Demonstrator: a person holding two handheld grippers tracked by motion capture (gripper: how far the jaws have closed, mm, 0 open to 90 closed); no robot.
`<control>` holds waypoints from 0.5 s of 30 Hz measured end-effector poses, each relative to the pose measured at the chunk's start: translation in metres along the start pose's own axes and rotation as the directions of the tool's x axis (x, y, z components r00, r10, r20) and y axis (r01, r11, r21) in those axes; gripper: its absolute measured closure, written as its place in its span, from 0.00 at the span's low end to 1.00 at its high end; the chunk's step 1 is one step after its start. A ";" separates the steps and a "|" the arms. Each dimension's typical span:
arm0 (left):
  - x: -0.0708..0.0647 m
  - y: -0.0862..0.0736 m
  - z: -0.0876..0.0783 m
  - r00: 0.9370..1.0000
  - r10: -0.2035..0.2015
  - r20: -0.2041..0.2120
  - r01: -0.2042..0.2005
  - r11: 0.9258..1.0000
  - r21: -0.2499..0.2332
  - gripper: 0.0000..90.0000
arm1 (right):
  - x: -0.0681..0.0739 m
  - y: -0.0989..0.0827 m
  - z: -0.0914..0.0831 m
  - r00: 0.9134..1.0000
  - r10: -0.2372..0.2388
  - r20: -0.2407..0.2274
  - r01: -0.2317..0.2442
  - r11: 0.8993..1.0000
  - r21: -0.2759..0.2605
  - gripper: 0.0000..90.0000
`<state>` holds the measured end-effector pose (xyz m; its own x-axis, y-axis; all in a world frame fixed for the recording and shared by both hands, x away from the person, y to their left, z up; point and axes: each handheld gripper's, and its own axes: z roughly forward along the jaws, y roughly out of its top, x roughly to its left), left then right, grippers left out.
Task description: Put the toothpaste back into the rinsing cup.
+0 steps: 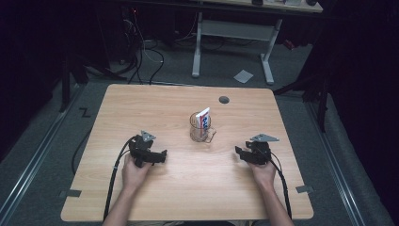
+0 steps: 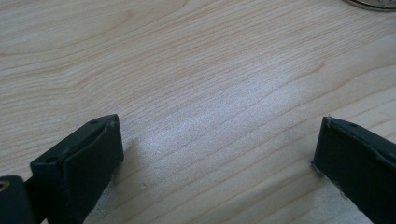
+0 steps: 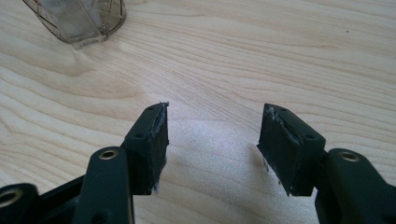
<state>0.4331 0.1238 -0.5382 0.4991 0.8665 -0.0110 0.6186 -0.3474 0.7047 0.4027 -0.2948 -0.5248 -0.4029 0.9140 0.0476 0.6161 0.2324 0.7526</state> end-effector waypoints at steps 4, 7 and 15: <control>0.000 0.000 0.000 1.000 0.000 0.000 0.000 1.000 0.000 0.02 | 0.001 -0.001 0.002 1.000 -0.009 0.011 0.009 1.000 0.011 0.47; 0.000 0.000 0.000 1.000 0.000 0.000 0.000 1.000 0.000 0.02 | 0.001 -0.001 0.003 1.000 -0.018 0.016 0.018 1.000 0.014 0.47; 0.000 0.000 0.000 1.000 0.001 0.000 -0.001 1.000 0.000 0.02 | 0.004 -0.002 0.007 0.999 -0.029 0.027 0.028 0.999 0.032 0.47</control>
<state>0.4332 0.1239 -0.5382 0.4997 0.8661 -0.0103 0.6181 -0.3482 0.7048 0.4040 -0.2896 -0.5308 -0.4022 0.9155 0.0078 0.6256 0.2685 0.7325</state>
